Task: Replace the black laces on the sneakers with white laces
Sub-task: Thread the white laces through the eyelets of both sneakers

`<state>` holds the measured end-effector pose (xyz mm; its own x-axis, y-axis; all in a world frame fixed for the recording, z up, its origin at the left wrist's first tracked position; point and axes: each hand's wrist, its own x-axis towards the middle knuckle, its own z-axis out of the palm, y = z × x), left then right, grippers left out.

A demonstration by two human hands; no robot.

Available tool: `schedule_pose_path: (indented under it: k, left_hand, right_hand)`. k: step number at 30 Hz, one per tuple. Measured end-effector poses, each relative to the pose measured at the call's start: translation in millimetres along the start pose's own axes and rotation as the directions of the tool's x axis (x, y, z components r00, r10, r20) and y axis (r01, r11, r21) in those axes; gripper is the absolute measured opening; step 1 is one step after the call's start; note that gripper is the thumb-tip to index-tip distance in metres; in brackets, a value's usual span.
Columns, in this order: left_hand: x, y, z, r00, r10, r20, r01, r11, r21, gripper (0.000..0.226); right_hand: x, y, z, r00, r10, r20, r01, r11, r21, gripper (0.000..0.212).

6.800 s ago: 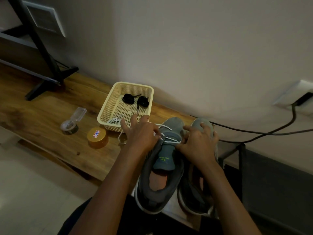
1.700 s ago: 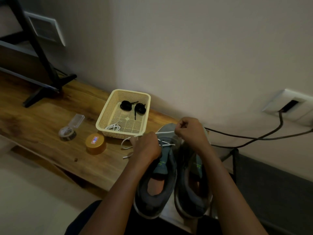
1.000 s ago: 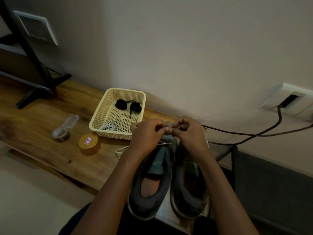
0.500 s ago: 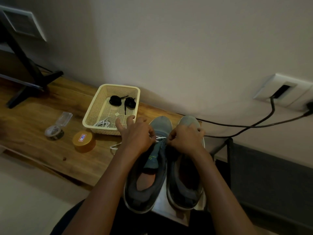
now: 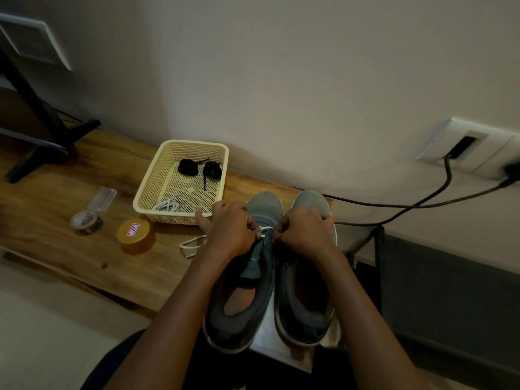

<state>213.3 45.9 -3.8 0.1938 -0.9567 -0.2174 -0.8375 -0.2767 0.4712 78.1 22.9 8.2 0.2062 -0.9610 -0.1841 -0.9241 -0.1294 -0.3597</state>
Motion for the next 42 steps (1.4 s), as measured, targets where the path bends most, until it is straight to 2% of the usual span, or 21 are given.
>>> schedule_pose_path:
  k: [5, 9, 14, 17, 20, 21, 24, 27, 31, 35, 38, 42]
  left_hand:
    - [2, 0, 5, 1.000, 0.021, 0.013, -0.021, 1.000, 0.002, 0.009]
    - [1, 2, 10, 0.999, 0.032, 0.008, -0.032, 0.999, -0.008, 0.020]
    - [4, -4, 8, 0.998, 0.023, 0.057, -0.013, 0.986, -0.169, 0.028]
    - [10, -9, 12, 0.998, 0.016, 0.058, 0.000, 0.964, -0.265, 0.031]
    - [15, -13, 18, 0.997, 0.022, 0.076, 0.008, 0.925, -0.379, 0.021]
    - [15, -13, 20, 0.997, 0.028, 0.078, 0.005, 0.918, -0.396, 0.026]
    - [11, -9, 22, 1.000, 0.005, 0.015, 0.000, 0.944, -0.331, 0.023]
    - [6, -3, 20, 1.000, -0.019, -0.012, 0.016, 0.975, -0.222, 0.035]
    - [1, 2, 17, 0.999, -0.011, -0.040, 0.006, 0.992, -0.124, 0.030]
    - [-1, 4, 17, 0.995, 0.040, -0.091, -0.041, 0.999, -0.004, 0.012]
    - [0, 4, 17, 0.988, 0.083, -0.128, -0.081, 0.996, 0.025, 0.017]
    - [0, 3, 19, 0.990, 0.062, -0.123, -0.067, 0.997, -0.029, 0.034]
  right_hand:
    - [3, 1, 3, 1.000, -0.003, -0.005, 0.003, 1.000, 0.022, 0.014]
    - [5, 4, 6, 1.000, -0.016, -0.013, 0.017, 0.999, 0.051, 0.011]
    - [7, 6, 10, 0.999, 0.023, -0.032, -0.020, 0.993, 0.115, 0.015]
    - [7, 5, 11, 0.999, 0.013, -0.050, -0.010, 0.998, 0.066, 0.015]
    - [6, 2, 11, 0.998, -0.009, -0.060, 0.010, 1.000, 0.026, 0.015]
    - [6, 1, 11, 0.998, -0.015, -0.056, 0.017, 0.999, 0.033, 0.015]
    - [6, 1, 13, 0.999, -0.023, -0.046, 0.025, 0.998, 0.053, 0.018]
    - [6, 2, 14, 0.999, -0.029, -0.031, 0.032, 0.997, 0.076, 0.024]
    - [6, 4, 14, 0.999, -0.035, -0.007, 0.036, 0.995, 0.096, 0.029]
    - [4, 2, 11, 0.999, -0.037, 0.014, 0.035, 0.994, 0.099, 0.026]
    - [3, 0, 10, 0.999, -0.049, 0.015, 0.048, 0.995, 0.091, 0.020]
    - [4, -1, 11, 0.999, -0.038, 0.031, 0.036, 0.997, 0.063, 0.027]
